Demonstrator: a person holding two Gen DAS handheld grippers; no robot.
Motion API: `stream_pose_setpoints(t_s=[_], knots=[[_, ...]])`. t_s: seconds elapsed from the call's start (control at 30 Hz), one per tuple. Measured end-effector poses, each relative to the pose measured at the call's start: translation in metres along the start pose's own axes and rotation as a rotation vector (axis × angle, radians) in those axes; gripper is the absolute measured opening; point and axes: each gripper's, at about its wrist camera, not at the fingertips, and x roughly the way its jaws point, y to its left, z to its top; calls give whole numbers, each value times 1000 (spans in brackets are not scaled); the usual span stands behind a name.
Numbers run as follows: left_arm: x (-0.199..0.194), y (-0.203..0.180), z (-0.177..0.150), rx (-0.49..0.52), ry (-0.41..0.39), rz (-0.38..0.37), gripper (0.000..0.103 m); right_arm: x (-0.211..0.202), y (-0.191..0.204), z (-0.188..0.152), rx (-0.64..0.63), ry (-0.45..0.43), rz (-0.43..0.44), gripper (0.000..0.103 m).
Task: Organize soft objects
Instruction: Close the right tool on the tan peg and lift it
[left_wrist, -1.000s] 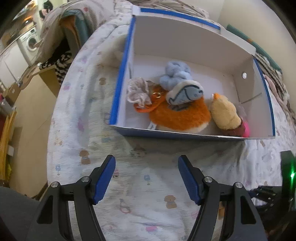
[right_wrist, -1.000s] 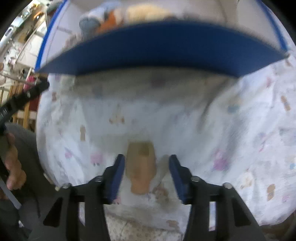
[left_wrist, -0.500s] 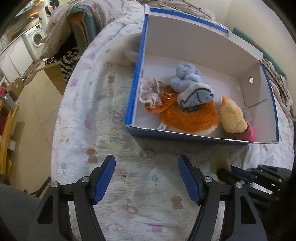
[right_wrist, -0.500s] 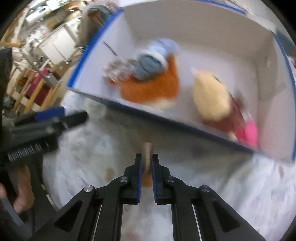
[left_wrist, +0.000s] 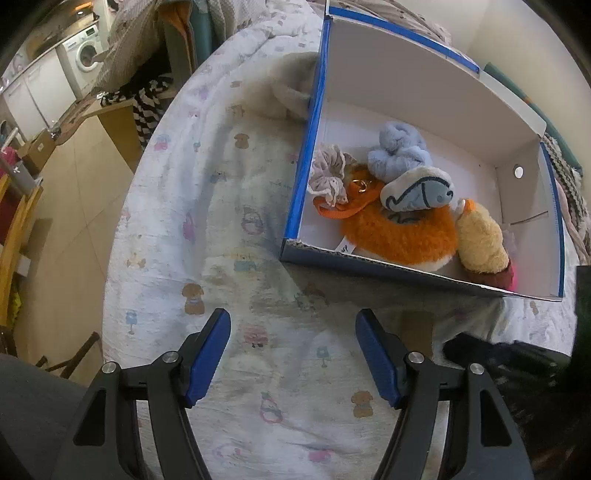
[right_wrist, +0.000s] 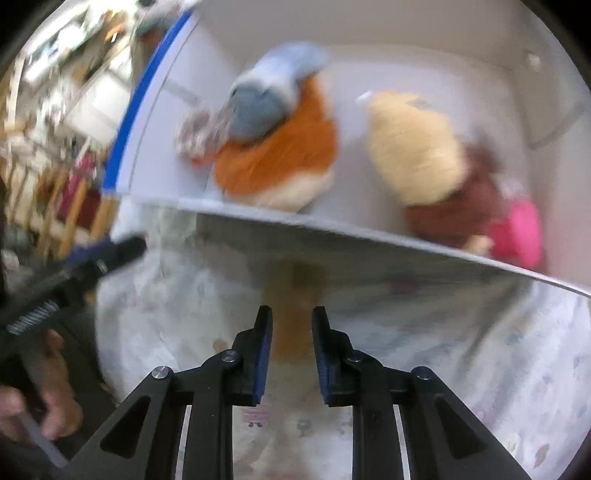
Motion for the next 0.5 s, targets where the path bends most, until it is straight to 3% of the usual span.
stream_pose_setpoints(t_s=[0.07,0.2,0.43,0.47,0.5], knots=[[0,0,0,-1,4,-5,67,-15,-17,-1,61,-35,19,33],[3,-3,0,-4,18,-22,67,-21,-37,-10,152,-45,48,34],[6,-5,-2,12,26,-14,67,11,-4,-20,67,101,84,34],[6,-5,-2,10,29,-13,67,17,0,-20,57,119,83,31],[7,-5,-2,10,31,-12,67,23,4,-19,41,132,55,15]])
